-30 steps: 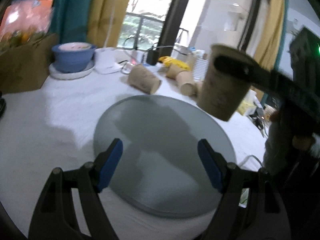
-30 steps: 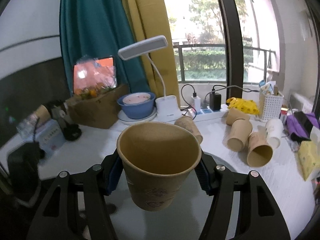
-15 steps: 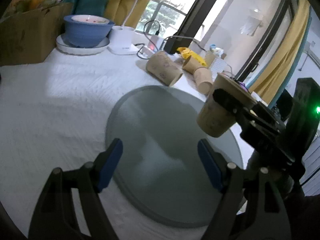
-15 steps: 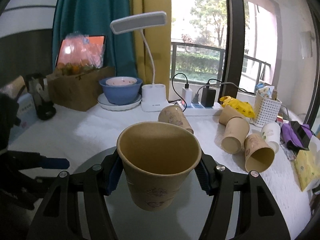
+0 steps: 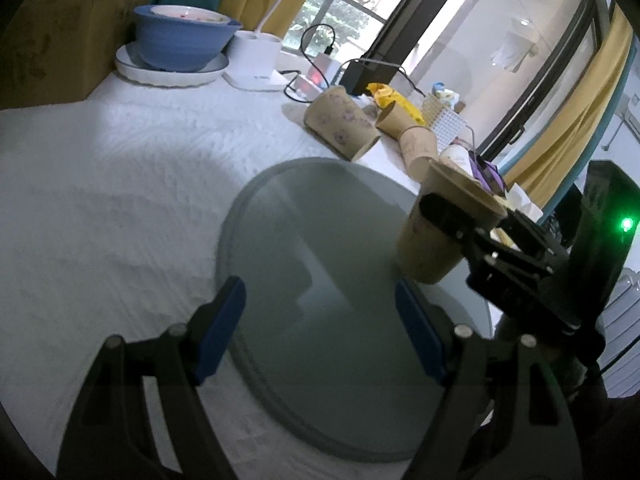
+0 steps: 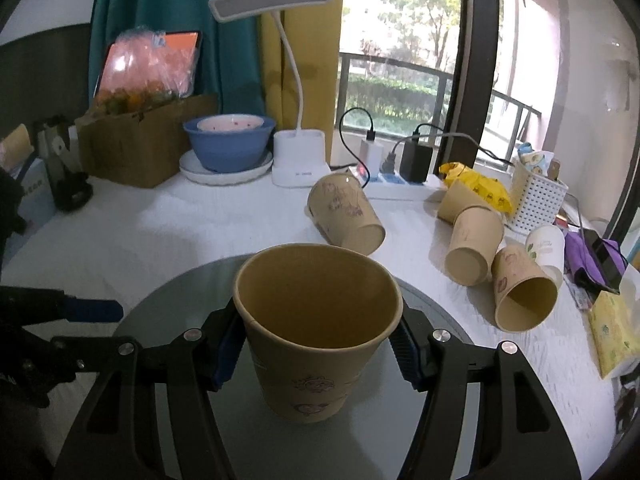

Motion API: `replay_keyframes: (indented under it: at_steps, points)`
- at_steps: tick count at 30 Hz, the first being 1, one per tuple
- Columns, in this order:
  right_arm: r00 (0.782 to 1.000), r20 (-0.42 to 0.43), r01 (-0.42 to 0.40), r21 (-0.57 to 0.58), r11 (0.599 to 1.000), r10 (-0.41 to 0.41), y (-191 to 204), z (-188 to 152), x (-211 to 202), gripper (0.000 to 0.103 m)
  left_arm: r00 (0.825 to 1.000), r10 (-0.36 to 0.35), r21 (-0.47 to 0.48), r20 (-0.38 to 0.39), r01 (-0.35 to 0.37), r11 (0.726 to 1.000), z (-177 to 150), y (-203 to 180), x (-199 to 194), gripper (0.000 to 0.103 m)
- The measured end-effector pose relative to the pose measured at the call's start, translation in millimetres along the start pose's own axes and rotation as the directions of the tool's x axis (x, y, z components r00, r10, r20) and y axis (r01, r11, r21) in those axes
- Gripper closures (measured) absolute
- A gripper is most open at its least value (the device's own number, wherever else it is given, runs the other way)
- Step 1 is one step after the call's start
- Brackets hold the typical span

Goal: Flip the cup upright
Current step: 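Rotate the cup upright with the right tool and lower it onto the turntable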

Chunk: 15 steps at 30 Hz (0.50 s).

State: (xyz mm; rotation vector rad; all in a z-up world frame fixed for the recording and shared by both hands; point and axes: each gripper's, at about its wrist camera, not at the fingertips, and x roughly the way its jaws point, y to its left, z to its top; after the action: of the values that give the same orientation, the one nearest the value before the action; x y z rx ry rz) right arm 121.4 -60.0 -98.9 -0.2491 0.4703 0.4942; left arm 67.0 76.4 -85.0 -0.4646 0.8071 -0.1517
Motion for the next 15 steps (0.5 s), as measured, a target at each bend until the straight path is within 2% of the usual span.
replay_keyframes:
  at_steps: [15]
  points:
    - [0.999,-0.044,0.005,-0.008,1.000,-0.005,0.8,-4.9,1.4,0.035,1.000,-0.004,0.005,-0.006,0.004,1.000,-2.0,-2.9,0.6,0.025]
